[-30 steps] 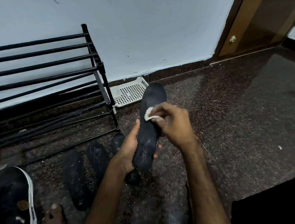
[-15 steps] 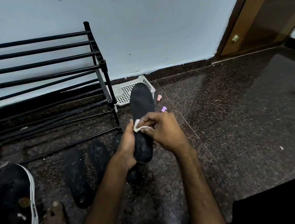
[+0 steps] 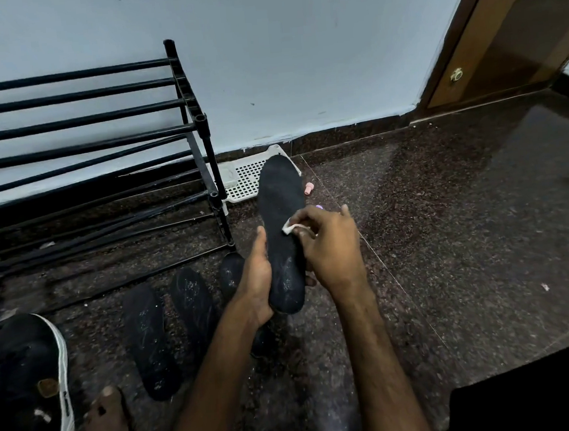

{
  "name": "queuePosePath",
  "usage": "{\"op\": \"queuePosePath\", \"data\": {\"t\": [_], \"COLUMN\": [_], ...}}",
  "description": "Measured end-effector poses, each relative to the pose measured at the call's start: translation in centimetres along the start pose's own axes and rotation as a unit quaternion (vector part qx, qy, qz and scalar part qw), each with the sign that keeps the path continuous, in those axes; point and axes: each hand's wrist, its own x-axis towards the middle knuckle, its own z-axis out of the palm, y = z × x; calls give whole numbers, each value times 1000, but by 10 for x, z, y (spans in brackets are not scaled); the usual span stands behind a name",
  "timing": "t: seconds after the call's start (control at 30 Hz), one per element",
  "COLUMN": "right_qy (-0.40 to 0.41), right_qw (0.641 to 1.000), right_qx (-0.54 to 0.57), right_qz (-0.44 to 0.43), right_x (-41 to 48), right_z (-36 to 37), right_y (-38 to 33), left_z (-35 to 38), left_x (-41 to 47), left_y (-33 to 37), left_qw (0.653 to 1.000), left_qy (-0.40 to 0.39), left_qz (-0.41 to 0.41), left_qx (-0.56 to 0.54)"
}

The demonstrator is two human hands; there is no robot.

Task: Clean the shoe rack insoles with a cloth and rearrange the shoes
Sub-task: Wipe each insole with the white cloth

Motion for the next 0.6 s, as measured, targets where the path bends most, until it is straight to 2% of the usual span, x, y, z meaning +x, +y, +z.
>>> {"op": "queuePosePath", "data": {"t": [0.07,0.17,0.23,0.27,0.33,0.43,0.5,0.57,0.6], "right_qy": [20,-88,-131,-122,-51,-9,-60,-127,-136], "right_qw": [1000,993,987,990,999,1000,994,984,983], "right_qx": [-15,60,77,66,12,14,85,128,121], "right_qz": [-9,-60,-51,-30,13,1,-28,-10,6], "right_x": [2,1,2,2,3,4,1,-1,-1], "right_z": [5,8,3,-1,-6,0,3,-1,-3], "right_y": [-5,-13,-6,0,8,-2,-11,-9,-3], "left_z": [4,-2,-11,-12,-8,2,1,-5,-6], "left_x": [2,2,6,6,7,5,4,4,4], "left_y": [-5,0,3,4,1,-4,-3,1,2], "left_qw": [1000,999,999,1000,1000,1000,1000,1000,1000], "left_qy": [-3,-2,6,12,8,2,-4,9,15], "left_qz": [-7,4,14,19,15,4,1,4,3], "left_qx": [-15,-39,-30,-17,-2,-2,-21,-23,-11]}}
